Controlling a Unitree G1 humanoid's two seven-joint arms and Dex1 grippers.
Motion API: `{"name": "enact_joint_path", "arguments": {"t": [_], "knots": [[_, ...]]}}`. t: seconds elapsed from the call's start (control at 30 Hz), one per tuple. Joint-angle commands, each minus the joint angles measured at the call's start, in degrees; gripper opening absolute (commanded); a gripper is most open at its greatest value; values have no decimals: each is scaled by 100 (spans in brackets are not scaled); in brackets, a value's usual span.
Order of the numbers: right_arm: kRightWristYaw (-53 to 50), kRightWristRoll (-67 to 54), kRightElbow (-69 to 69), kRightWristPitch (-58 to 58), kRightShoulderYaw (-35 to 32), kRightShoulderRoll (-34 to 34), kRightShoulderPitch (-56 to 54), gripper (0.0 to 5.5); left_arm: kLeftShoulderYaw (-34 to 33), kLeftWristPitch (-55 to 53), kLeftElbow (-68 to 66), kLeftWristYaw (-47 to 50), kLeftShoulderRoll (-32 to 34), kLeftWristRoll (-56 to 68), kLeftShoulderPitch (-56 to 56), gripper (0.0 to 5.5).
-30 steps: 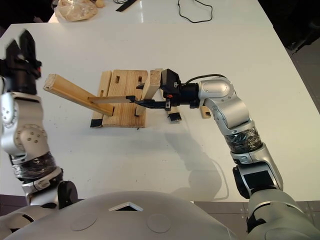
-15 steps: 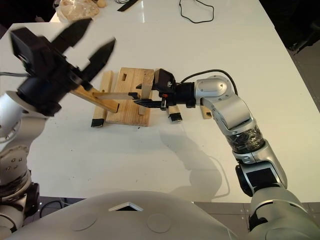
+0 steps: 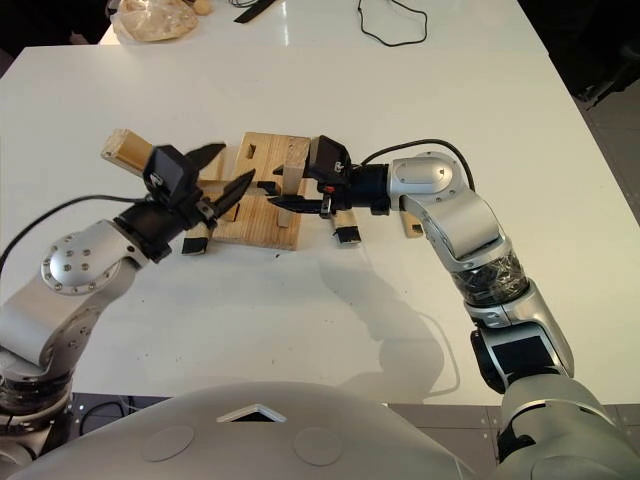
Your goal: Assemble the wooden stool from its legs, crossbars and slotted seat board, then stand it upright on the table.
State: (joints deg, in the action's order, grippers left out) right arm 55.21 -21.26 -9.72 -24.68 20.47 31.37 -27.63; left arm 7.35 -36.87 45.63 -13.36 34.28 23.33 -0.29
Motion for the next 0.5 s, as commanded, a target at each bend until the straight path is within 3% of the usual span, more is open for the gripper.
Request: {"name": "enact_joint_path", "arguments": {"t": [0.03, 0.5], "knots": [[-90, 484, 230, -261, 231, 117, 90, 200, 213, 169, -356, -95, -127, -371, -36, 280], [-68, 488, 193, -305, 276, 87, 60, 200, 374, 503, -977, -284, -541, -804, 122, 280]]}}
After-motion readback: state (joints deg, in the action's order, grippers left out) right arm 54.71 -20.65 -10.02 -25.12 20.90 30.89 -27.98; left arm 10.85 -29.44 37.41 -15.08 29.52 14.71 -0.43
